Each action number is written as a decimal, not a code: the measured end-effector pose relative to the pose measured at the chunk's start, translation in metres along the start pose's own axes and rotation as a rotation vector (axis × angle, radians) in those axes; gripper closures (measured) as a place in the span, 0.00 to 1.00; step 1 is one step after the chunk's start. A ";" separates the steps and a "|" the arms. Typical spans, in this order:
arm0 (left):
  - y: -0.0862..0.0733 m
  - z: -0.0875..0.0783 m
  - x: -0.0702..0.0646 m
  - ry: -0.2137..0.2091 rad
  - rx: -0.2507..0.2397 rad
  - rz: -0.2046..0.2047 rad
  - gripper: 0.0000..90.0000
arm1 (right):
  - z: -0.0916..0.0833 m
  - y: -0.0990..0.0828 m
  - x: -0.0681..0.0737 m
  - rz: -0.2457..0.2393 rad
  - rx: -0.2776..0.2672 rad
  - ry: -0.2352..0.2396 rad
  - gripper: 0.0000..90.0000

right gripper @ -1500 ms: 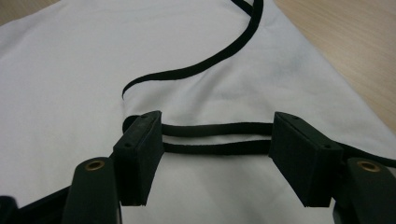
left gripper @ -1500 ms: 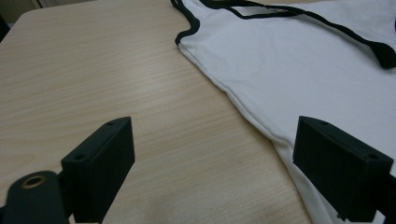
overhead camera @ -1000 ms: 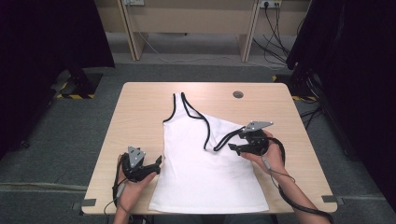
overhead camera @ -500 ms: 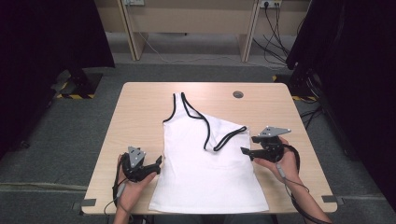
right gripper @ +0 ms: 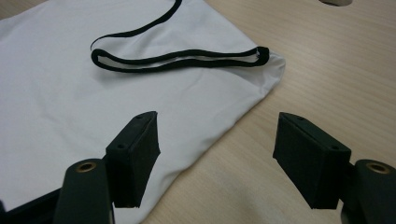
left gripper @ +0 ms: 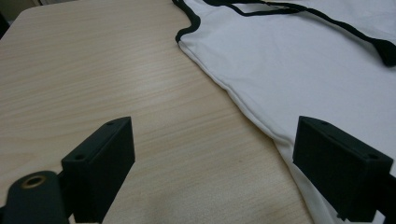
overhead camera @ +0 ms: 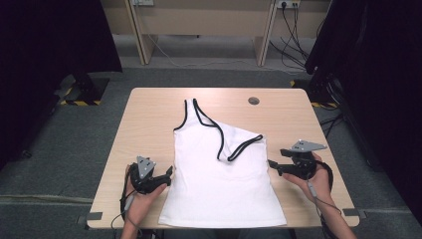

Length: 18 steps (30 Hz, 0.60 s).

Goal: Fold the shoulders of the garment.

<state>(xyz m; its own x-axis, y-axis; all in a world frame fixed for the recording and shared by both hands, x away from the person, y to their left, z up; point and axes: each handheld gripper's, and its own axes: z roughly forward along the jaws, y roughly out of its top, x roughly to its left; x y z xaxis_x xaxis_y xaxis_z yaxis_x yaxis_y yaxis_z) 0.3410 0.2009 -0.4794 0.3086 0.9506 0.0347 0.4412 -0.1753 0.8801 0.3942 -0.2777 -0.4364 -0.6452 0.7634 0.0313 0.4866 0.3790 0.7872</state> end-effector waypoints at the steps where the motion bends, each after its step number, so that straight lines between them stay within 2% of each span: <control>1: 0.000 0.000 0.000 0.000 0.000 0.000 0.14 | 0.000 0.000 0.000 0.000 0.000 0.000 0.35; 13: 0.000 0.001 -0.001 0.006 0.006 0.010 0.15 | -0.021 -0.027 -0.008 0.048 -0.024 -0.039 0.34; 18: 0.001 0.002 0.000 -0.011 -0.008 0.001 0.15 | -0.030 -0.036 -0.010 0.064 -0.034 -0.059 0.34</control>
<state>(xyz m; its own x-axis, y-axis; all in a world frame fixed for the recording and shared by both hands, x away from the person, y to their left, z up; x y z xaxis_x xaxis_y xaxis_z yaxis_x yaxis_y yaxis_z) 0.3433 0.1999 -0.4791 0.3182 0.9475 0.0302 0.4339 -0.1739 0.8840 0.3654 -0.3143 -0.4464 -0.5770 0.8154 0.0462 0.5045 0.3113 0.8054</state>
